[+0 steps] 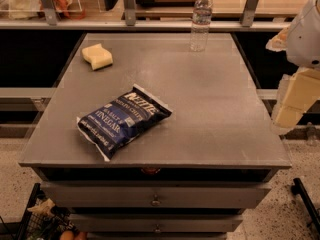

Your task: Move blue chip bag near sponge

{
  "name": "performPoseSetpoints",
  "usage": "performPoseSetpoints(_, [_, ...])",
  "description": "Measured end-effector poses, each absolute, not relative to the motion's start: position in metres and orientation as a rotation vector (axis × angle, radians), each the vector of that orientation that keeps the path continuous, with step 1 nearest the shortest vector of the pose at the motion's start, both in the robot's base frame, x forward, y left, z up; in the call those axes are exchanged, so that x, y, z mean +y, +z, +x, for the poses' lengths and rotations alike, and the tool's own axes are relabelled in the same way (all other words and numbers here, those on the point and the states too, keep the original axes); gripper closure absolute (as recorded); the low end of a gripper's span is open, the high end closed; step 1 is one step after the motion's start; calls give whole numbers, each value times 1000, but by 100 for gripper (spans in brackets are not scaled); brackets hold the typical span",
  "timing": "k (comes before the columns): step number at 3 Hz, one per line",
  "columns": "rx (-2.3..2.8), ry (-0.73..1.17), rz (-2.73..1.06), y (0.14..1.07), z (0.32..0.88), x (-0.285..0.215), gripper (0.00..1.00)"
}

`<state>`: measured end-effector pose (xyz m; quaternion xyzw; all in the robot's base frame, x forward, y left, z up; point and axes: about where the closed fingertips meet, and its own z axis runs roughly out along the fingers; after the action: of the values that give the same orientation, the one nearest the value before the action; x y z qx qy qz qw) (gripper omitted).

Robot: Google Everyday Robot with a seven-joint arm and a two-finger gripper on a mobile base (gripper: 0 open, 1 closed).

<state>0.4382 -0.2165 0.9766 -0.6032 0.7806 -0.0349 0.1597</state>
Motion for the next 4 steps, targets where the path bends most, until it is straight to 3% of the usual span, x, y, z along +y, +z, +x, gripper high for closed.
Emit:
performPoseSetpoints(2, [2200,-105,-1737,978,447,-210,0])
performPoseSetpoints(4, [1945,-60,-1982,972,515,-150,0])
